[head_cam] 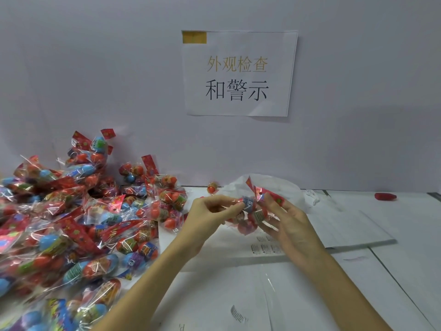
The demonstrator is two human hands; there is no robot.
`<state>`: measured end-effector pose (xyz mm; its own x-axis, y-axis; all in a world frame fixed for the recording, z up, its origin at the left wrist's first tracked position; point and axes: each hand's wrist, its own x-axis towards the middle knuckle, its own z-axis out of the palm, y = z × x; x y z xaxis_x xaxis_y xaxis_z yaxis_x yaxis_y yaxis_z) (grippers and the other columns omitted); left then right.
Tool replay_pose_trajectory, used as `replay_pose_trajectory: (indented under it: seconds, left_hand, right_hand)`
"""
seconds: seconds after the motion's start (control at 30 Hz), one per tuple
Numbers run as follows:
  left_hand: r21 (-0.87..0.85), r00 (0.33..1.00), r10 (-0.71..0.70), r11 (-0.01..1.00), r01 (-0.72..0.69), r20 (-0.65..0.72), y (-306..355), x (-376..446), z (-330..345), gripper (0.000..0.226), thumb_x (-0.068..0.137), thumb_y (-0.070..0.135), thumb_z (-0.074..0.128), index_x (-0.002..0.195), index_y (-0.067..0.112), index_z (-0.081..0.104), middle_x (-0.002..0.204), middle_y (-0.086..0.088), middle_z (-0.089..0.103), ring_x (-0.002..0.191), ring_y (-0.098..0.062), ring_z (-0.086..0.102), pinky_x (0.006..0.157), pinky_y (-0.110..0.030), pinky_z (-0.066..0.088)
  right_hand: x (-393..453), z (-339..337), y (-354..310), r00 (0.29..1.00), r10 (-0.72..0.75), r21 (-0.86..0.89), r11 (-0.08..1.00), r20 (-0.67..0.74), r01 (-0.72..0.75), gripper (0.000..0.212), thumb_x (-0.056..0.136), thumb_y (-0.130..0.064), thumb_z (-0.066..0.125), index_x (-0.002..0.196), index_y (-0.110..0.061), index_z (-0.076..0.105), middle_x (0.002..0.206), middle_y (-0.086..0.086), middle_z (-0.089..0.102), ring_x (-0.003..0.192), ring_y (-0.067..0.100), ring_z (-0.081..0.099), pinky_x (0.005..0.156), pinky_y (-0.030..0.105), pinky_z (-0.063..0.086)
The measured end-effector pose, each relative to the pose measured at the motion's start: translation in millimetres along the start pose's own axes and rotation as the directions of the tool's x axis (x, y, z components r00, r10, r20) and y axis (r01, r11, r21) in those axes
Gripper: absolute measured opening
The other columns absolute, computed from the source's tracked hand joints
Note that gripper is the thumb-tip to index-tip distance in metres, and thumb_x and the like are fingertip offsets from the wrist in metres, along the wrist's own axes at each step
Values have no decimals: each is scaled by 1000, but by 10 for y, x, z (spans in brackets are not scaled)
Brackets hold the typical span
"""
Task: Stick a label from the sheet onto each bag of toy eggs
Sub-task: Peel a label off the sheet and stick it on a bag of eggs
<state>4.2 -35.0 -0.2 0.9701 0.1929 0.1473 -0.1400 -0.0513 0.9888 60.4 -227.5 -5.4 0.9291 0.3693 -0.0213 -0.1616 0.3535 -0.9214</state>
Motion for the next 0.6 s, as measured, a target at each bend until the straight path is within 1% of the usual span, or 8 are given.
replay_pose_trajectory:
  seconds: [0.03,0.1,0.17,0.23,0.33,0.43,0.53,0.6]
  left_hand:
    - [21,1000,9,1000,-9,19,10,-2,-11,18,82,32,87,96,21,85,87,-9,80,78,-16,71,70,-21,53]
    - [19,999,18,1000,-19,37,14,0,-14,23,78,37,88,96,23,85,87,-10,80,79,-18,73,74,-22,56]
    - [-17,1000,11,1000,-11,28,5,2,18,29,76,44,86,97,24,86,91,-9,80,83,-18,73,77,-24,56]
    - [-105,1000,-14,994,15,12,-27,0,64,25,83,38,81,99,19,86,97,-12,80,84,-18,72,79,-26,56]
    - [-201,993,-55,979,34,-102,-92,-6,104,17,92,24,76,100,11,85,98,-15,80,79,-17,70,77,-28,56]
    - [-235,968,-85,972,28,-236,-151,2,95,15,96,18,73,99,8,84,95,-16,80,80,-23,72,80,-32,60]
    - [-250,963,-112,967,49,-246,-151,7,111,14,100,9,67,101,6,81,98,-16,79,86,-24,75,81,-32,62]
    - [-267,971,-137,960,81,-195,-139,17,109,17,99,1,63,104,4,79,103,-18,78,90,-25,74,87,-36,63]
  right_hand:
    - [1,-12,-4,999,25,32,999,-21,-24,37,81,-36,82,112,-15,79,113,10,78,98,23,75,85,32,61]
    - [30,-44,1,992,119,190,976,-47,-108,33,81,-29,81,109,-15,78,108,8,77,94,23,73,86,33,57]
    - [58,-46,7,981,189,364,918,-47,-159,38,80,-26,80,115,-12,73,101,9,77,89,23,75,91,36,56]
    - [72,-27,8,979,199,424,892,-48,-160,41,81,-28,79,118,-10,72,97,9,78,85,22,77,96,39,54]
    - [56,-14,18,988,157,338,929,13,-152,41,89,-27,74,126,-9,70,114,11,77,93,24,77,93,40,60]
    - [-16,12,64,993,83,79,993,86,-90,36,95,-17,71,129,-6,67,123,18,74,105,34,75,97,44,61]
    - [-57,54,113,998,18,-21,1000,66,-17,29,101,-2,63,129,-4,65,114,19,77,102,36,77,83,36,64]
    - [-54,68,109,999,-21,-66,998,33,23,30,101,1,61,130,-7,65,112,17,78,101,33,77,79,33,64]
